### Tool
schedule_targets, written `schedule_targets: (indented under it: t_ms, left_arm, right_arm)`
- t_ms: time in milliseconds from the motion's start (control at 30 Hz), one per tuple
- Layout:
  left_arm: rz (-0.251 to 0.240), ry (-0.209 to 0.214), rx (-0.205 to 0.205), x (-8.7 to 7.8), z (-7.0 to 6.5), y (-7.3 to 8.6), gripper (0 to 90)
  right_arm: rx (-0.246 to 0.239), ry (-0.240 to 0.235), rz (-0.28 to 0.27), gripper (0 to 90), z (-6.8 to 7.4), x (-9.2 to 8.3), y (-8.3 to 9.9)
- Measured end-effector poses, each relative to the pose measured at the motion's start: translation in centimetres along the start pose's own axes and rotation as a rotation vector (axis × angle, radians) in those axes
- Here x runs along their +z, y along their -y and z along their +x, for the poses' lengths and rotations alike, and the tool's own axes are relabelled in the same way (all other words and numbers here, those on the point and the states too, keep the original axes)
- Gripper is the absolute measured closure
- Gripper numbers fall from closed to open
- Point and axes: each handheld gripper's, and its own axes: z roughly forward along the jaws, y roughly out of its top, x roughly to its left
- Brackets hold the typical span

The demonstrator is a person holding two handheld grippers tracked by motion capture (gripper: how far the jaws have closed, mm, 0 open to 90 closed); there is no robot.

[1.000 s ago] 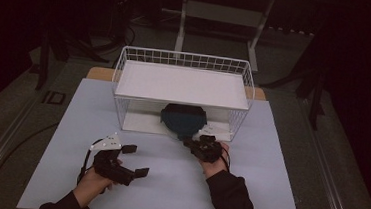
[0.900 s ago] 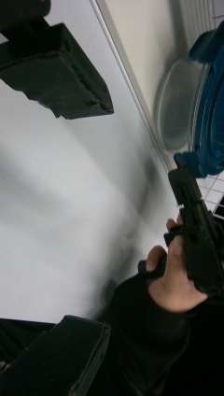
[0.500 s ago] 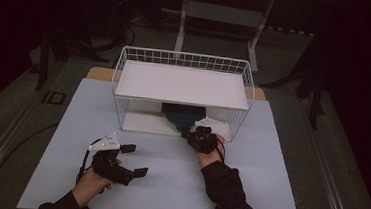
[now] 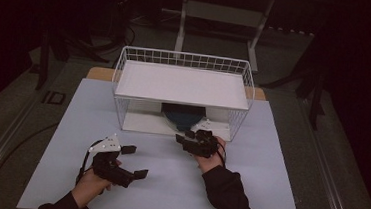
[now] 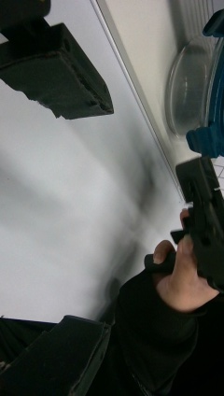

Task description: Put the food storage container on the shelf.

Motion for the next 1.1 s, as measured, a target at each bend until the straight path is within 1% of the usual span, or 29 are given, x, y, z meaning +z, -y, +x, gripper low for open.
schedule_targets:
  t_ms: [33, 67, 100, 133, 200, 233, 267, 400, 433, 467, 533, 600, 633, 667, 700, 833, 933, 967, 1000, 1033, 1100]
  left_arm:
    - [0.001, -0.001, 0.001, 0.0, 0.0, 0.0, 0.0]
    - [-0.008, 0.0, -0.001, -0.1, 0.0, -0.1, 0.0]
    - [-0.008, 0.0, -0.001, -0.1, 0.0, -0.1, 0.0]
    - [-0.009, 0.0, 0.0, -0.1, 0.0, -0.1, 0.0]
    - [-0.011, -0.001, 0.01, -0.2, -0.2, -0.1, 0.0]
    - [-0.01, 0.0, 0.014, -0.2, -0.3, -0.2, 0.0]
    - [-0.01, 0.001, 0.017, -0.3, -0.4, -0.2, 0.0]
    - [-0.019, 0.0, 0.025, -0.6, -0.8, -0.2, 0.0]
    - [-0.019, 0.0, 0.025, -0.6, -0.8, -0.2, 0.0]
    - [-0.026, -0.004, 0.031, -0.9, -0.9, -0.1, 0.0]
    - [-0.03, -0.005, 0.034, -1.1, -1.0, 0.0, 0.0]
    - [-0.032, -0.01, 0.038, -1.3, -1.1, 0.0, 0.0]
    - [-0.032, -0.01, 0.038, -1.3, -1.1, 0.0, 0.0]
    - [-0.037, -0.012, 0.039, -1.5, -1.2, 0.0, 0.0]
    - [-0.036, -0.014, 0.041, -1.6, -1.2, 0.0, 0.0]
    - [-0.05, -0.026, 0.049, -2.3, -1.4, 0.1, 0.0]
    - [-0.055, -0.034, 0.055, -2.6, -1.4, 0.1, 0.0]
    - [-0.057, -0.037, 0.054, -2.7, -1.4, 0.2, 0.0]
    - [-0.058, -0.038, 0.056, -2.9, -1.4, 0.2, 0.0]
    - [-0.062, -0.04, 0.054, -3.0, -1.4, 0.3, 0.0]
    - [-0.059, -0.047, 0.055, -3.2, -1.4, 0.4, 0.0]
  right_arm:
    - [0.0, -0.009, -0.013, 39.6, 0.1, -0.2, 0.1]
    - [0.005, -0.017, -0.03, 24.6, 0.2, -0.6, 0.3]
    - [0.004, -0.024, -0.027, 17.1, 0.1, -0.7, 0.3]
    - [0.005, -0.025, -0.028, 15.8, 0.0, -0.8, 0.4]
    - [0.009, -0.027, -0.033, 15.9, -0.1, -1.0, 0.5]
    - [0.007, -0.033, -0.03, 13.7, -0.2, -1.3, 0.5]
    - [-0.008, -0.026, -0.039, 13.7, -0.1, -1.8, 0.6]
    - [-0.017, -0.057, -0.043, 14.1, 0.3, -3.1, 0.9]
    - [-0.017, -0.057, -0.043, 14.1, 0.3, -3.1, 0.9]
    - [-0.024, -0.063, -0.048, 14.1, 0.6, -4.1, 1.2]
    - [-0.014, -0.075, -0.057, 14.1, 0.7, -5.0, 1.5]
    - [-0.016, -0.078, -0.067, 14.2, 0.7, -5.8, 1.8]
    - [-0.025, -0.079, -0.061, 14.2, 0.6, -6.3, 2.1]
    - [-0.025, -0.079, -0.061, 14.2, 0.6, -6.3, 2.1]
    - [-0.032, -0.071, -0.065, 14.2, 0.5, -7.1, 2.5]
    - [-0.02, -0.071, -0.075, 14.4, 0.2, -8.6, 3.3]
    - [-0.023, -0.065, -0.076, 14.4, 0.1, -9.3, 3.5]
    - [-0.021, -0.067, -0.088, 14.5, 0.0, -10.0, 3.7]
    - [-0.021, -0.067, -0.088, 14.5, 0.0, -10.0, 3.7]
    - [-0.026, -0.064, -0.097, 14.5, 0.0, -10.7, 3.9]
    - [-0.03, -0.067, -0.098, 14.5, 0.0, -11.0, 4.0]
